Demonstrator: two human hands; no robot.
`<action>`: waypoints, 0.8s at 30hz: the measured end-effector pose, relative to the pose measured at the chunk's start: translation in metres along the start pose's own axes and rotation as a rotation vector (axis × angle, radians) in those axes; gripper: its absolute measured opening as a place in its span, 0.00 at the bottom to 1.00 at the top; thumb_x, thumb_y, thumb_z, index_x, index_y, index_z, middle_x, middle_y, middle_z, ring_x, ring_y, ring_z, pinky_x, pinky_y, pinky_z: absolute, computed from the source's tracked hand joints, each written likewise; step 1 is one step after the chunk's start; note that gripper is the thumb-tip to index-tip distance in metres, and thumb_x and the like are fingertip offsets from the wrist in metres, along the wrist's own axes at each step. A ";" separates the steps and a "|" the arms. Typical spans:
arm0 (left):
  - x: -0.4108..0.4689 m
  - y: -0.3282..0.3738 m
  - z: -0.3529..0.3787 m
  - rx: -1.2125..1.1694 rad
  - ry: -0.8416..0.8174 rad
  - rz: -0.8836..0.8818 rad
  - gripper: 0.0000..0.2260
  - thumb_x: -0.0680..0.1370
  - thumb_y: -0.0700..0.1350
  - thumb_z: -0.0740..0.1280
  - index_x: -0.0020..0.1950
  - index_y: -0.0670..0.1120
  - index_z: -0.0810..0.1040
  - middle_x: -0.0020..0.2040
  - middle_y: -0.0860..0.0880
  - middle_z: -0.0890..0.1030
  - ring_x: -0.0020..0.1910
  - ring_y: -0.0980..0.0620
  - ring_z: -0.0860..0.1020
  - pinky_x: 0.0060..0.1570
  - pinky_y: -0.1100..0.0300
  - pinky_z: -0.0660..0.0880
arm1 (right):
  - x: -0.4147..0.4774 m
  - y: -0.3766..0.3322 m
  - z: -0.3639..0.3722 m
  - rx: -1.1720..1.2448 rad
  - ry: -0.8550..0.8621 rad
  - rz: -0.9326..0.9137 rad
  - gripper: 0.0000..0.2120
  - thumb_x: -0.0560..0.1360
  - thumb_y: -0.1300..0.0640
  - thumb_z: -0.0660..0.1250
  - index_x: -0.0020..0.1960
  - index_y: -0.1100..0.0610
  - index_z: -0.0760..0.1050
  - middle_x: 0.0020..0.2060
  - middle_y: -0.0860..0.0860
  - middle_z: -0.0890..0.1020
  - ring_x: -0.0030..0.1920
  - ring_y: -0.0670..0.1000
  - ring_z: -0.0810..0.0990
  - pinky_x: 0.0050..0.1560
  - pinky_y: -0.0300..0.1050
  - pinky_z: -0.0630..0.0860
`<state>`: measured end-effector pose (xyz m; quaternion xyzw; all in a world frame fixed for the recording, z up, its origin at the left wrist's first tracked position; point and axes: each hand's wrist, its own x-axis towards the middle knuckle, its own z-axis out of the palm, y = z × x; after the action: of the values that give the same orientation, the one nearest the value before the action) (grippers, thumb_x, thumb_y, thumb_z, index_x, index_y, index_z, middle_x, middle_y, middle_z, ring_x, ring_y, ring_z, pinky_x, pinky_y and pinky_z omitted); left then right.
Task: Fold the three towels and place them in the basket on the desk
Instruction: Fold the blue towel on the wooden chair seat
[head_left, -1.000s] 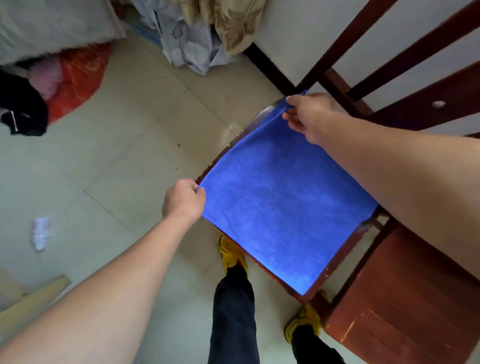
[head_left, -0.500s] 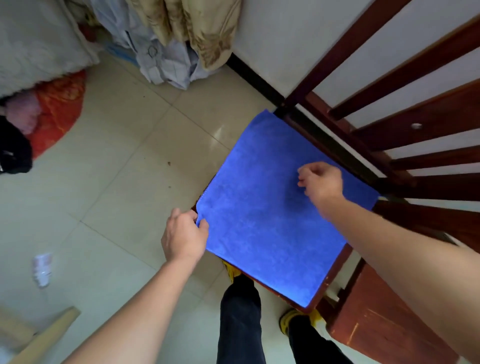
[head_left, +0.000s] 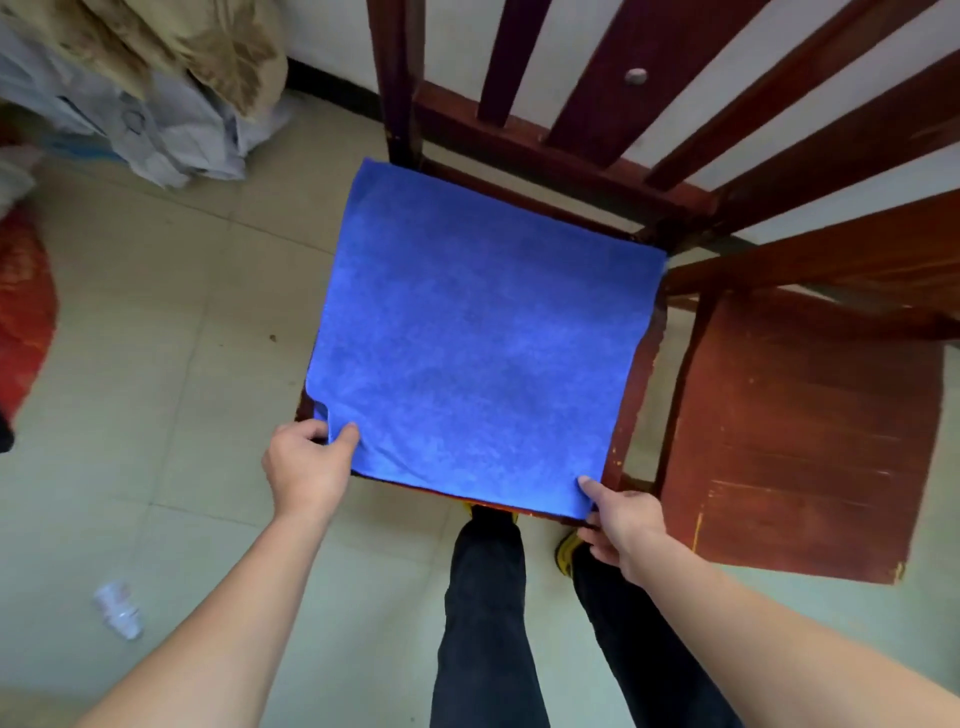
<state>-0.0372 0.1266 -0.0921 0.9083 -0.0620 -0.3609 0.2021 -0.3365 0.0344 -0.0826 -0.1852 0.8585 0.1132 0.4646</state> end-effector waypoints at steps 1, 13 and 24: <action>0.000 0.001 0.001 -0.073 -0.023 -0.049 0.17 0.69 0.44 0.73 0.29 0.39 0.69 0.30 0.44 0.67 0.32 0.46 0.63 0.34 0.56 0.61 | 0.000 0.005 0.002 0.051 -0.065 0.022 0.18 0.69 0.46 0.75 0.44 0.60 0.74 0.37 0.55 0.81 0.31 0.55 0.82 0.30 0.43 0.75; -0.009 -0.012 -0.008 -0.436 -0.074 -0.279 0.15 0.73 0.38 0.73 0.57 0.35 0.76 0.48 0.42 0.78 0.38 0.50 0.76 0.39 0.60 0.75 | 0.010 0.039 -0.008 0.249 -0.013 -0.223 0.12 0.78 0.53 0.66 0.38 0.57 0.71 0.41 0.54 0.83 0.41 0.56 0.85 0.37 0.48 0.74; -0.064 -0.039 -0.034 -0.560 -0.078 -0.292 0.08 0.77 0.38 0.68 0.48 0.47 0.69 0.38 0.44 0.77 0.19 0.57 0.76 0.22 0.68 0.74 | -0.018 0.062 -0.035 0.441 -0.050 -0.327 0.10 0.74 0.56 0.72 0.50 0.57 0.72 0.31 0.55 0.79 0.23 0.46 0.76 0.21 0.34 0.68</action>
<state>-0.0624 0.1897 -0.0457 0.8022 0.1630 -0.4235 0.3881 -0.3807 0.0817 -0.0468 -0.2131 0.8094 -0.1483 0.5267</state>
